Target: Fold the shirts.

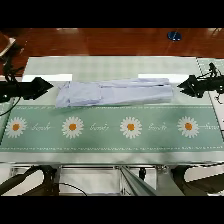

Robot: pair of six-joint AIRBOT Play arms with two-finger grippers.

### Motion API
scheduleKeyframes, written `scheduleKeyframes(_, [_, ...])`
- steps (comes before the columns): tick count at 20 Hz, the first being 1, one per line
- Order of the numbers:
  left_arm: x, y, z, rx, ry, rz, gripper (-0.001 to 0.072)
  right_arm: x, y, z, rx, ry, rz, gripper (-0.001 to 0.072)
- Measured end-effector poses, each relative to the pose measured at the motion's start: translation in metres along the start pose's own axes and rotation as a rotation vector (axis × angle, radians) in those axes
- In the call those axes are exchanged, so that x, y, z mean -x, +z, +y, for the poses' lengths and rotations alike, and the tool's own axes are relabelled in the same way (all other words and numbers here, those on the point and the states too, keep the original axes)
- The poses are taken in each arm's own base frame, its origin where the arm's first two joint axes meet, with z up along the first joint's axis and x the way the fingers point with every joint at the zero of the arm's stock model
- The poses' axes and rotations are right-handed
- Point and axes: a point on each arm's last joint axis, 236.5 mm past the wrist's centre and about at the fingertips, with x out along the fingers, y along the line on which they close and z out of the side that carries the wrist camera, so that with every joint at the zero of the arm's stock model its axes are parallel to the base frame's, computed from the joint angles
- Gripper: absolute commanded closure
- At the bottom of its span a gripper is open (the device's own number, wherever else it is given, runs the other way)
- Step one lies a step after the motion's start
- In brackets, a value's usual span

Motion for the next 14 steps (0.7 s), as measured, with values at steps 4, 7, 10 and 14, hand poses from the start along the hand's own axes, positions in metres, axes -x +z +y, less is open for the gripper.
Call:
scheduleKeyframes(4, [-0.017, -0.015, -0.038, -0.090, -0.034, -0.010, 0.0199, -0.021, -0.003, 0.013, 0.019, 0.032, 0.010, 0.0294])
scheduleKeyframes(7, [-0.027, -0.020, -0.058, -0.129, -0.057, -0.025, 0.0199, -0.038, -0.007, 0.016, 0.029, 0.030, 0.024, 0.0294])
scheduleKeyframes(10, [-0.035, -0.027, -0.068, -0.138, -0.074, -0.015, 0.0199, -0.055, -0.014, 0.018, 0.020, 0.038, 0.051, 0.0298])
scheduleKeyframes(14, [-0.046, -0.035, -0.076, -0.128, -0.093, 0.006, 0.0223, -0.075, -0.026, 0.028, 0.051, 0.037, 0.093, 0.0682])
